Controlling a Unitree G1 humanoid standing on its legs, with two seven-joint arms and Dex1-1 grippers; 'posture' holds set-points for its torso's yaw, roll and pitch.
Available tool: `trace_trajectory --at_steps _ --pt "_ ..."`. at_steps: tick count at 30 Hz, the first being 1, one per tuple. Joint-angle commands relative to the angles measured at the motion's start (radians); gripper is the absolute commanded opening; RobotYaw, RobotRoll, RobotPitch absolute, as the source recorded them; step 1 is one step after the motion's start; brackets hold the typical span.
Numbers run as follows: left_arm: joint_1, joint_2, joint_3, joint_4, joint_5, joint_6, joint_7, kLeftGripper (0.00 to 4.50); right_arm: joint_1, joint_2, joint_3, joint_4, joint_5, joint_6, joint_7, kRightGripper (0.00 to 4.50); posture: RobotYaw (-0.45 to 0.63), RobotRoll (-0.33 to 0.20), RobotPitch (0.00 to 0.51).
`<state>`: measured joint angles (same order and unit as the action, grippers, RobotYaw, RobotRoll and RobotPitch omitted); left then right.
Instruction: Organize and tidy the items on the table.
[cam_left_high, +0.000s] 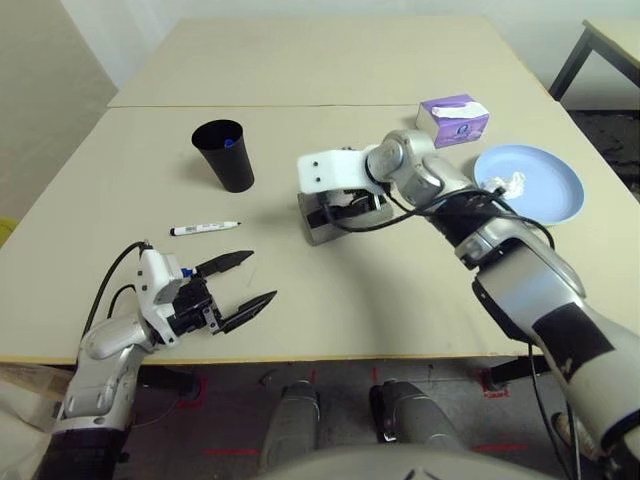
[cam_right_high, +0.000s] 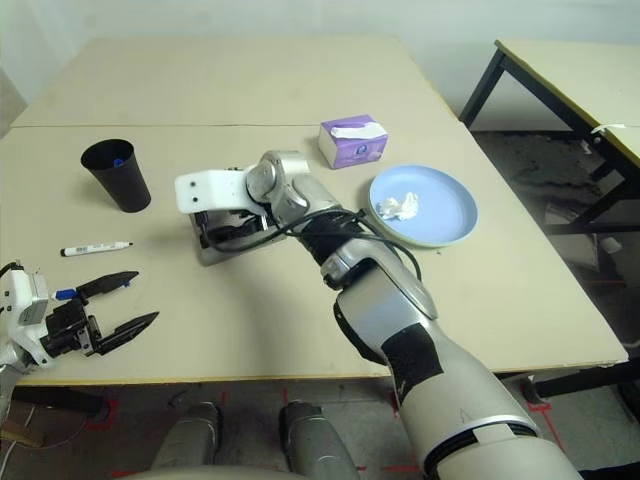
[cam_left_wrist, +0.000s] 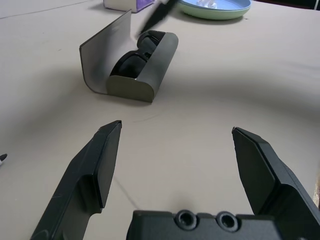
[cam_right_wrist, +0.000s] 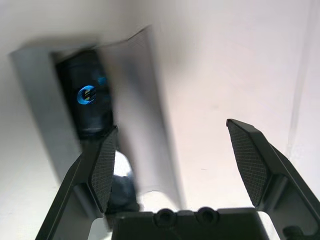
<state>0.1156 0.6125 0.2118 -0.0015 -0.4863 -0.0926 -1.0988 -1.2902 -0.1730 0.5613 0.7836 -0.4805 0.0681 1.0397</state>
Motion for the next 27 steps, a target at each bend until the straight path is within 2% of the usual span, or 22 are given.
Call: trace_trajectory --at_steps 1,5,9,13,17,21,27 --pt "0.005 0.005 -0.009 -0.005 0.005 0.012 -0.003 4.50 -0.012 -0.023 -0.031 -0.059 0.039 0.034 0.066 4.45 0.00 0.000 0.126" --pt "-0.003 0.006 -0.005 0.022 0.006 0.001 -0.017 4.50 0.003 -0.084 -0.053 -0.187 0.071 0.113 0.156 4.45 0.00 0.000 0.125" --pt "-0.010 0.006 0.007 0.053 0.006 -0.011 -0.024 4.50 0.094 -0.182 -0.118 -0.449 0.159 0.320 0.277 4.45 0.00 0.000 0.122" --pt "-0.014 -0.002 0.024 0.070 0.001 -0.016 -0.012 4.50 0.267 -0.303 -0.217 -0.742 0.278 0.556 0.340 4.45 0.00 0.000 0.125" --pt "-0.005 -0.002 0.029 0.066 0.001 -0.016 -0.008 4.50 0.492 -0.362 -0.371 -0.964 0.402 0.726 0.276 4.45 0.00 0.000 0.131" --pt "0.004 0.001 0.030 0.059 -0.001 -0.010 -0.011 4.50 0.701 -0.345 -0.533 -1.092 0.505 0.761 0.153 4.45 -0.02 0.000 0.136" --pt "-0.019 0.017 0.033 0.063 -0.005 0.007 -0.016 4.50 0.943 -0.209 -0.717 -1.122 0.676 0.529 -0.005 4.45 -0.02 0.000 0.140"
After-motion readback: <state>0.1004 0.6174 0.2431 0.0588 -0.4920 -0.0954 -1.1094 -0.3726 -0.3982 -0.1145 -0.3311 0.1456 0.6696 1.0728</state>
